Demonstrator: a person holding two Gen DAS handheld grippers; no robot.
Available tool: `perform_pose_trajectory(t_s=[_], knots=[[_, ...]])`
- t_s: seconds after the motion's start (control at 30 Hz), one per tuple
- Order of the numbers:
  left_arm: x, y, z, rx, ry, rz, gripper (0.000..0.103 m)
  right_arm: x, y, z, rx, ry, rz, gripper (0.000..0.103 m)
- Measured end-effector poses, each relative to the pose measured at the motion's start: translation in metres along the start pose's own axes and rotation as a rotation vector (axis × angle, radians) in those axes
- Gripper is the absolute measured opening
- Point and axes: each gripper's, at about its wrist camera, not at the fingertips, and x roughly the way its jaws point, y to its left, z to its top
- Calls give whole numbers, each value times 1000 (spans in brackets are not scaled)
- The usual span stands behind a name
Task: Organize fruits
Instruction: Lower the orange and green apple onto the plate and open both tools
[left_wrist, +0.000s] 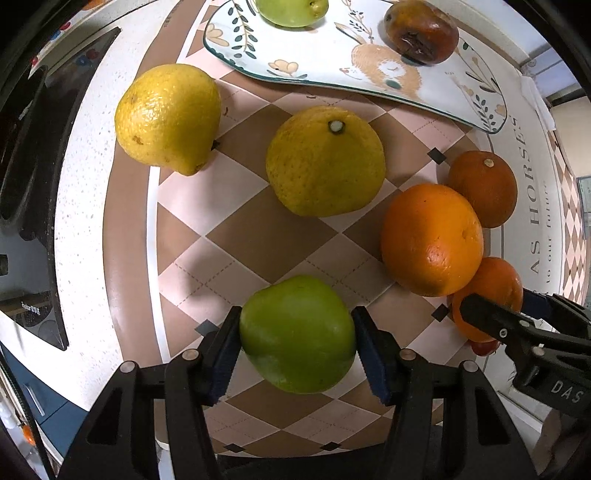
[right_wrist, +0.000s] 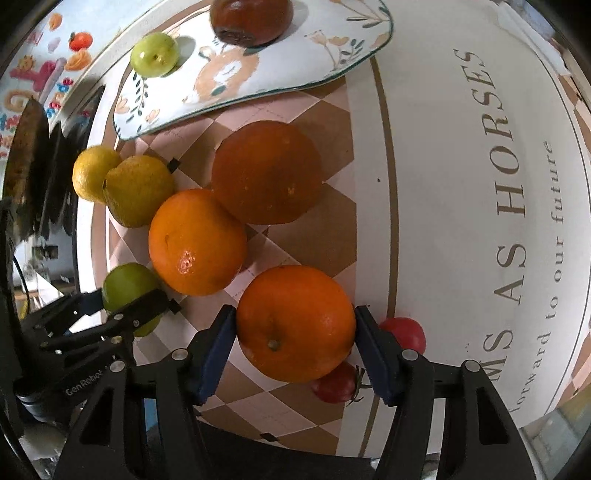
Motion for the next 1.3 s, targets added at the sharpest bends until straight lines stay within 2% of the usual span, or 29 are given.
perform_pose_trajectory(t_s=[0.17,0.33,0.47,0.57,0.67,0.77,0.87,1.1,1.3], knots=[[-10,-4,3,21,-10,-12,56,-7,3,-4,-15,-5,-11,65],[-66,-8,6,59,-92,-59,56,-58,1,2,10,-109,63,65],[-113,-11,30,82,-178,-89,56,-95,5,26,2,-201,90,65],[-128,-8,60,75,-207,-84,56,-103,10,56,9,-242,87,65],[-123,-6,93,68,-205,-41,56,-94,12,85,34,-241,103,65],[-106,1,127,71,-162,7,56,-76,19,114,50,-218,93,65],[-89,5,148,61,-113,32,56,-58,24,129,48,-194,88,65],[-58,16,171,18,-32,13,56,-38,38,153,31,-173,65,65],[-40,22,177,-3,28,-15,56,-36,37,159,29,-158,75,66]])
